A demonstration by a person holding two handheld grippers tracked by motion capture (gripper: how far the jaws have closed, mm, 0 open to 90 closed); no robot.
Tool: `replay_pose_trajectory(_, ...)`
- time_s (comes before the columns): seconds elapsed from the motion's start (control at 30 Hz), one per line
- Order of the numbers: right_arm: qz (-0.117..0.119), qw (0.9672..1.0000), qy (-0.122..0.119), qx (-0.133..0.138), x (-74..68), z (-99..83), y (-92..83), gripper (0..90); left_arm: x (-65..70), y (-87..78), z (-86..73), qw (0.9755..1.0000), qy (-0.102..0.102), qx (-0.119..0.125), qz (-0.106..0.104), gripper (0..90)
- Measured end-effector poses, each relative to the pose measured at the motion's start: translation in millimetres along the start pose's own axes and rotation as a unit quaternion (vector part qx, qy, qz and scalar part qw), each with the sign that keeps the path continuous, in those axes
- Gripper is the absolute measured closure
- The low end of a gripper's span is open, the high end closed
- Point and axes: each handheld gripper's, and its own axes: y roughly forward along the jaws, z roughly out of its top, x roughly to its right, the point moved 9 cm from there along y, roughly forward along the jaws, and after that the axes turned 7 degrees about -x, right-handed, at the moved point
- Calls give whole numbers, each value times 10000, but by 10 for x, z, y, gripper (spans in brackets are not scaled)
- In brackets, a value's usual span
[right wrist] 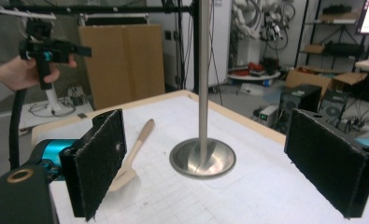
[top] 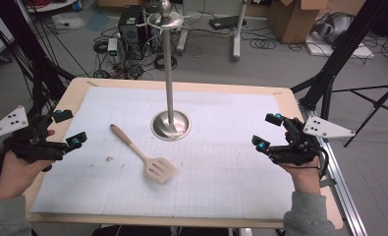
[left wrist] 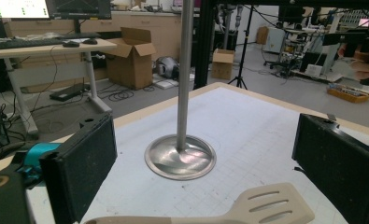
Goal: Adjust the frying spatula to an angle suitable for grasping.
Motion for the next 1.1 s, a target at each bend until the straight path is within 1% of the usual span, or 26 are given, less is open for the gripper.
replay_pose_trajectory(0.03,7,10000,-11,48,3,13,-8,119,-11,8,0,10000,-41,10,11,60)
replay_pose_trajectory(0.13,19,10000,-10,82,13,18,-19,119,-73,27,-7,9996,-178,50,202,46)
replay_pose_trajectory(0.17,28,10000,37,56,10,8,-21,119,-92,29,-14,9994,-221,33,272,46)
replay_pose_trajectory(0.2,27,10000,44,41,9,-1,-17,119,-140,30,-38,9986,-274,-30,456,46)
replay_pose_trajectory(0.23,27,10000,44,41,9,-1,-17,119,-140,30,-38,9986,-274,-30,456,46)
replay_pose_trajectory(0.27,36,10000,31,34,7,-3,-14,119,-160,31,-53,9982,-333,-57,496,46)
replay_pose_trajectory(0.33,35,10000,6,-35,-14,-20,-4,119,-197,28,-79,9978,-415,-87,510,46)
replay_pose_trajectory(0.37,35,10000,6,-35,-14,-20,-4,119,-205,26,-85,9978,-427,-97,500,46)
replay_pose_trajectory(0.4,45,10000,-56,-50,-24,-25,0,119,-205,25,-93,9982,-431,-102,409,46)
replay_pose_trajectory(0.43,45,10000,-56,-50,-24,-25,0,119,-205,28,-95,9983,-441,-90,373,46)
replay_pose_trajectory(0.5,51,10000,-35,-77,-35,-35,-5,119,-214,42,-110,9984,-403,-136,368,55)
replay_pose_trajectory(0.6,23,9999,-30,-99,-35,-48,-13,119,-204,69,-128,9987,-380,-172,300,79)
replay_pose_trajectory(0.63,24,9999,-27,-126,-37,-57,-18,119,-202,74,-137,9988,-363,-207,266,109)
replay_pose_trajectory(0.67,16,9999,-36,-147,-43,-67,-21,119,-199,80,-142,9989,-356,-209,236,162)
replay_pose_trajectory(0.7,13,9999,-42,-131,-43,-65,-19,119,-193,91,-153,9990,-352,-219,168,191)
replay_pose_trajectory(0.73,9,9999,-42,-156,-50,-70,-23,119,-183,97,-158,9990,-375,-229,85,240)
replay_pose_trajectory(0.77,9,9999,-42,-156,-50,-70,-23,119,-183,97,-158,9990,-375,-229,85,295)
replay_pose_trajectory(0.8,-7,9998,-100,-170,-58,-71,-27,119,-172,116,-172,9987,-414,-279,33,309)
replay_pose_trajectory(0.87,-10,9998,-106,-170,-59,-71,-27,119,-164,127,-182,9987,-395,-312,11,316)
replay_pose_trajectory(0.93,1,9998,-105,-173,-71,-70,-30,119,-148,146,-189,9988,-359,-323,-59,366)
replay_pose_trajectory(0.97,0,9998,-126,-168,-72,-68,-30,119,-145,153,-191,9989,-325,-323,-62,396)
replay_pose_trajectory(1.0,5,9997,-117,-206,-77,-78,-31,119,-133,173,-192,9992,-232,-301,-87,423)
replay_pose_trajectory(1.03,5,9997,-117,-206,-77,-78,-31,119,-133,173,-192,9992,-232,-301,-87,448)
replay_pose_trajectory(1.1,2,9997,-142,-221,-74,-85,-29,119,-117,193,-202,9993,-181,-292,-129,463)
